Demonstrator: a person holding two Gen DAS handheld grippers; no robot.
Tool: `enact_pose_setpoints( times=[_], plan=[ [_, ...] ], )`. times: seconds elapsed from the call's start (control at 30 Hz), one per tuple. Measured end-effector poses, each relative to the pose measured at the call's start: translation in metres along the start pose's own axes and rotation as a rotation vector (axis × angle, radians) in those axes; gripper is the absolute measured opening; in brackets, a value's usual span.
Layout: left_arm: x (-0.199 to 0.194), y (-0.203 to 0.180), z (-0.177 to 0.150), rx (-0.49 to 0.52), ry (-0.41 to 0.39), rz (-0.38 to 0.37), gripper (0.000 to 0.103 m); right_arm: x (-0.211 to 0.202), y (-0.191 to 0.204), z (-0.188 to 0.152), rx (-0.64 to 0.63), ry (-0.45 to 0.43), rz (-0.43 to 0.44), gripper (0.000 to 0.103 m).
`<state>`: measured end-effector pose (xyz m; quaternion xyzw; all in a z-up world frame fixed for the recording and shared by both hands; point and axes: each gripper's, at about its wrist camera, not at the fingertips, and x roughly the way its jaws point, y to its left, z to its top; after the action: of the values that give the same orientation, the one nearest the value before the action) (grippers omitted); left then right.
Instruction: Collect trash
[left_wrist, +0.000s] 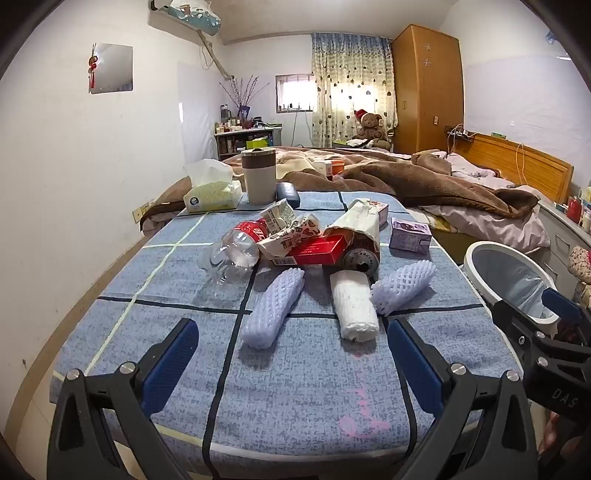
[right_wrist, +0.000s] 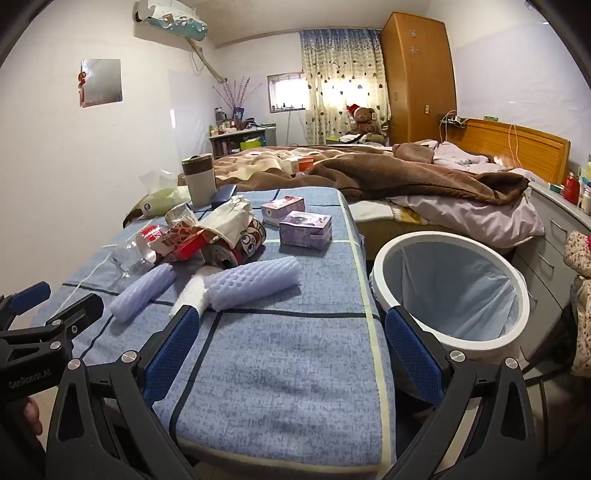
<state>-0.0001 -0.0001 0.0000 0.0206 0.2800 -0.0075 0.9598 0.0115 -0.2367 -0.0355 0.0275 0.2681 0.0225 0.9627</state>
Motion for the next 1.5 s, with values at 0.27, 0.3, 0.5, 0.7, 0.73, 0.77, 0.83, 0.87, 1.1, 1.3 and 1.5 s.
enact_pose_setpoints(
  times=[0.27,0.3,0.5,0.7,0.73,0.77,0.83,0.87,1.1,1.3,1.5],
  plan=[
    [-0.0027,0.0029,0.0006,-0.010,0.002,0.002,0.103,-0.0027,0.0015,0.0009,-0.008,-0.011,-0.016,0.103],
    [-0.0029,0.0031,0.0007,-0.008,0.001,0.003,0.103,-0.0028,0.0014,0.0012,-0.007,-0.012,-0.016,0.103],
    [-0.0069,0.0079,0.0019,-0.016,0.000,0.001,0.103,-0.0039,0.0030,0.0013,-0.012,-0.018,-0.021,0.103],
    [-0.0015,0.0050,0.0013,-0.018,0.001,-0.002,0.103,-0.0046,0.0021,0.0018,-0.017,-0.019,-0.023,0.103],
    [-0.0013,0.0049,0.0014,-0.017,0.002,-0.002,0.103,-0.0048,0.0023,0.0020,-0.019,-0.019,-0.024,0.103],
    [-0.0015,0.0047,0.0013,-0.017,0.002,-0.002,0.103,-0.0051,0.0024,0.0022,-0.019,-0.020,-0.026,0.103],
    [-0.0021,0.0056,0.0005,-0.017,0.002,-0.001,0.103,-0.0057,0.0023,0.0028,-0.019,-0.020,-0.026,0.103],
    [-0.0014,0.0060,0.0003,-0.017,0.003,-0.001,0.103,-0.0054,0.0027,0.0027,-0.020,-0.019,-0.027,0.103],
    [0.0001,0.0053,-0.0002,-0.019,0.001,0.002,0.103,-0.0057,0.0016,0.0028,-0.020,-0.022,-0.029,0.103],
    [0.0003,0.0063,-0.0004,-0.020,-0.002,0.002,0.103,-0.0065,0.0013,0.0033,-0.022,-0.023,-0.030,0.103],
    [-0.0005,0.0073,-0.0006,-0.022,-0.004,0.005,0.103,-0.0085,0.0005,0.0052,-0.026,-0.028,-0.033,0.103]
  ],
)
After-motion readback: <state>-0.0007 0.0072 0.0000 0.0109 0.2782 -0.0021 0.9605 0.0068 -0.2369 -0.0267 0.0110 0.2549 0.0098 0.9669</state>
